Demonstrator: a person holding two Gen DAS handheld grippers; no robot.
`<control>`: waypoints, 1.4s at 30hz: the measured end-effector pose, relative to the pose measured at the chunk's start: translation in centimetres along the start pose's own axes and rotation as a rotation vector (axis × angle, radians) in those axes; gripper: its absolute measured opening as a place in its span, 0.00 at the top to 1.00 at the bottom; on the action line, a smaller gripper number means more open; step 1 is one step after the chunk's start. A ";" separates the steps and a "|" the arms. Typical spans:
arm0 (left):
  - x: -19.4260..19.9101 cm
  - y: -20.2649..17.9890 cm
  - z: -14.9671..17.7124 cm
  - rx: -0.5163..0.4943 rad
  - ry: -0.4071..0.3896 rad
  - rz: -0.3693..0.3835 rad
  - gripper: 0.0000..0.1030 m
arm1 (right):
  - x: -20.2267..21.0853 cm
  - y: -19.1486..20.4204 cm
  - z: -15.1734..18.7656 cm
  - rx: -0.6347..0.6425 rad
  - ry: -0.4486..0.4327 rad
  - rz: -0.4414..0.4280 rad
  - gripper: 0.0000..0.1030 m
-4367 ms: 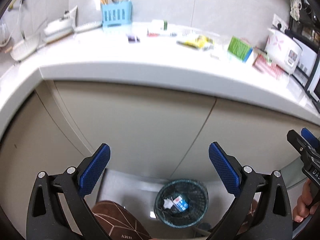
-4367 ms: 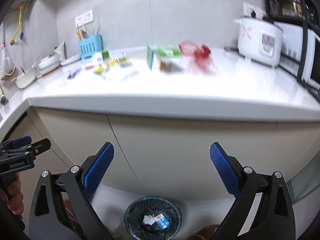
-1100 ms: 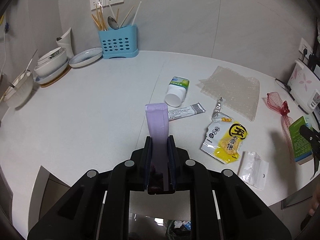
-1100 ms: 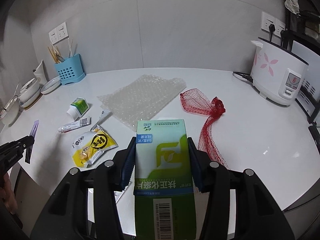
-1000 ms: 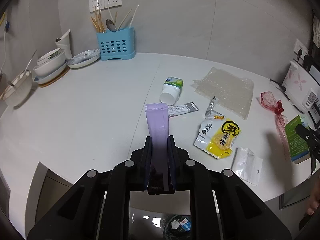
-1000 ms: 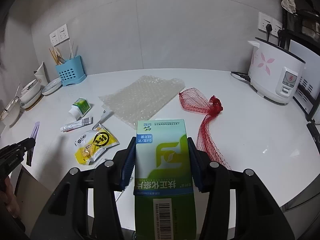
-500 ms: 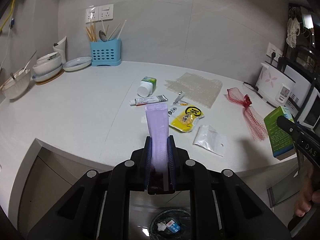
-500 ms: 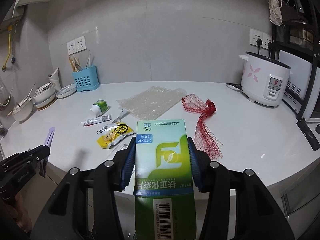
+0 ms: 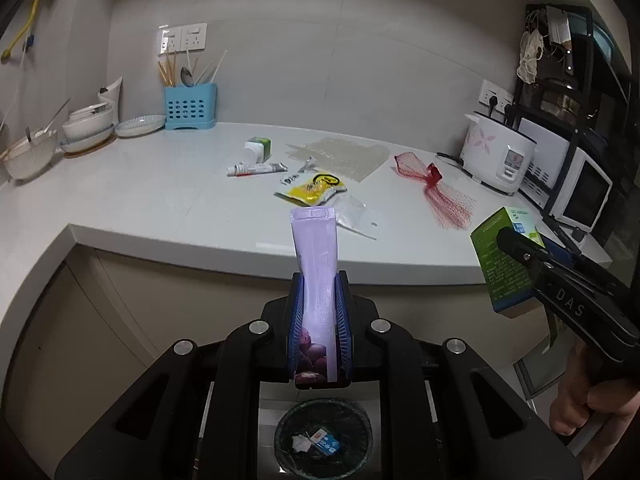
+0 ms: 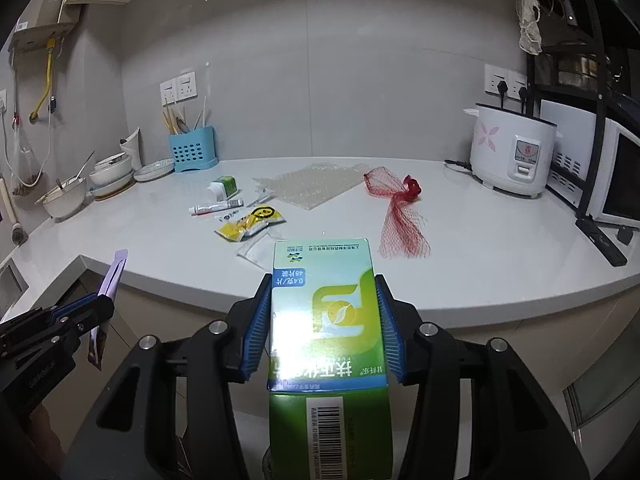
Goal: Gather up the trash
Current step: 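Carry the purple wrapper and green box down over the wastebasket with both tools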
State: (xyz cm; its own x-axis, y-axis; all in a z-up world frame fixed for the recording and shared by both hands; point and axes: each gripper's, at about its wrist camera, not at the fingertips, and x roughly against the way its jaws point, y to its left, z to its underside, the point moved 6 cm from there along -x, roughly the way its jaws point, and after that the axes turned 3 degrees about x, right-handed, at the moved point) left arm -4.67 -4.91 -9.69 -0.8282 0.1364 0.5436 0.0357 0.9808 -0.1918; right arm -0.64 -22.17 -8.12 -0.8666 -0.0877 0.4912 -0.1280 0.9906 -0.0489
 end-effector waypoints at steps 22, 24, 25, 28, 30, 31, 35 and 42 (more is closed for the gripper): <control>-10.7 1.2 18.5 -0.033 0.248 0.008 0.85 | -6.9 0.3 21.5 -0.036 0.215 -0.014 0.55; -12.3 1.8 19.8 -0.019 0.271 0.005 0.85 | -8.3 0.3 23.3 -0.033 0.234 -0.002 0.55; -13.0 2.1 20.4 -0.013 0.286 0.001 0.85 | -8.9 0.4 24.1 -0.033 0.244 -0.001 0.55; -15.2 3.0 22.4 0.009 0.330 0.003 0.85 | -10.8 0.8 26.7 -0.031 0.282 0.001 0.55; -16.6 3.4 23.7 0.010 0.351 -0.003 0.85 | -12.3 0.9 28.5 -0.035 0.315 0.004 0.55; -17.4 3.7 24.4 0.015 0.362 -0.004 0.85 | -13.0 1.0 29.4 -0.036 0.333 0.007 0.55; -19.9 4.3 26.7 0.028 0.397 0.002 0.85 | -15.8 0.8 32.8 -0.032 0.394 0.018 0.55; -24.5 4.4 29.7 0.009 0.469 0.005 0.85 | -19.3 0.3 36.4 -0.071 0.471 0.025 0.55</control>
State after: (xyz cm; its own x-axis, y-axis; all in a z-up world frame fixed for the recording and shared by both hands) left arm -0.86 -8.12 -48.10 -0.4855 0.1911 0.8531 0.0323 0.9791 -0.2010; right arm -1.52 -24.01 -49.32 -0.5541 -0.0223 0.8322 -0.0623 0.9979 -0.0148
